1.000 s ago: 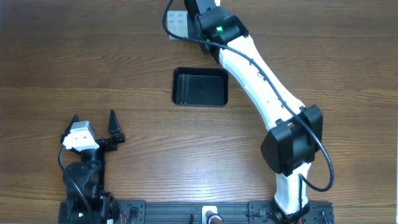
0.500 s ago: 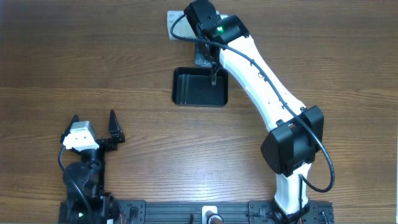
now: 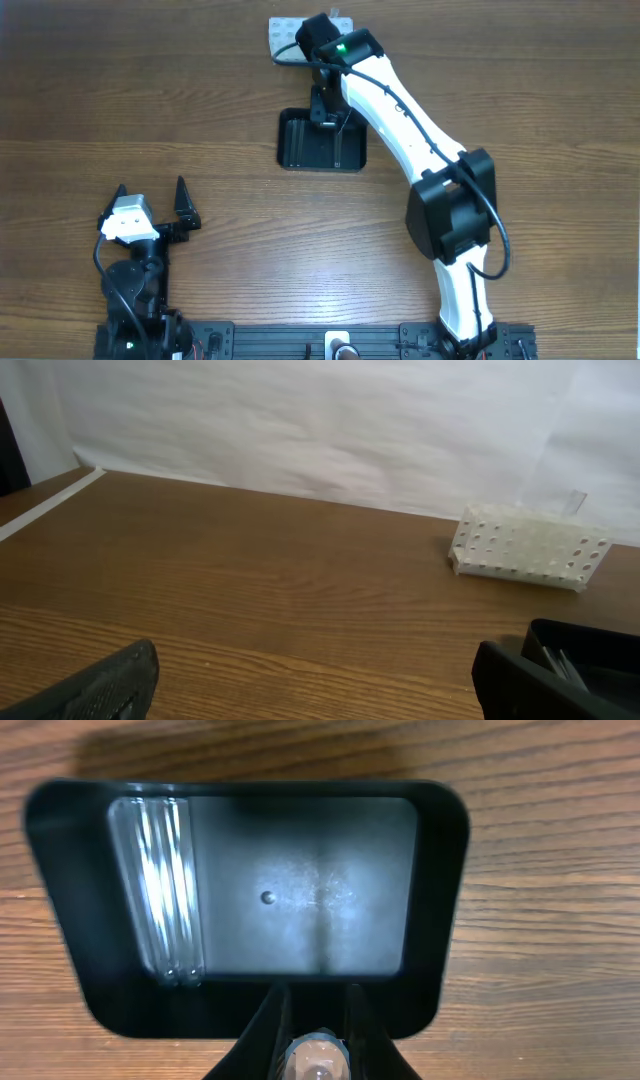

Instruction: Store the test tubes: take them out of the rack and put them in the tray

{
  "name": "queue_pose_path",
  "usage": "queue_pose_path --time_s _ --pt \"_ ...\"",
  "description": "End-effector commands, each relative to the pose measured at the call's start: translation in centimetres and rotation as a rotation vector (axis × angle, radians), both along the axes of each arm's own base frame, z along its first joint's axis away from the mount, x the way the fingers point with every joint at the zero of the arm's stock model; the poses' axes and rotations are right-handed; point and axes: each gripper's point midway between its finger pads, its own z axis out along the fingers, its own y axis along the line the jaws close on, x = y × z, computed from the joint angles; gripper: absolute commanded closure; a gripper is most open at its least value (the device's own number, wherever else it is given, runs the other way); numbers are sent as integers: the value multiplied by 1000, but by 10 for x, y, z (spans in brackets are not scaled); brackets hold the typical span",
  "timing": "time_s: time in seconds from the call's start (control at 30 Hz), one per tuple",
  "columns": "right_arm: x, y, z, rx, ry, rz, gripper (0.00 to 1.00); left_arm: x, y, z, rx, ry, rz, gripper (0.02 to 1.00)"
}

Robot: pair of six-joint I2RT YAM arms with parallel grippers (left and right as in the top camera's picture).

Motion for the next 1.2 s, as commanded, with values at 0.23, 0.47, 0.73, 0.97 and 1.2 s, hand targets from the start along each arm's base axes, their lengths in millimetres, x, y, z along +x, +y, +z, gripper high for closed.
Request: queue_pose_path --time_s 0.23,0.47,0.73,0.97,1.2 --pt "15 -4 -12 17 -4 -34 991 0 -1 -1 17 0 -8 20" --pt "23 -12 -18 18 -8 -57 991 0 -1 -1 17 0 -8 20" --pt "23 -13 -39 1 29 -59 989 0 -1 -1 17 0 -8 23" --pt "26 -12 -46 3 26 -60 991 0 -1 -1 17 0 -8 20" --pt "30 -7 -58 16 32 -59 989 0 -1 -1 17 0 -8 20"
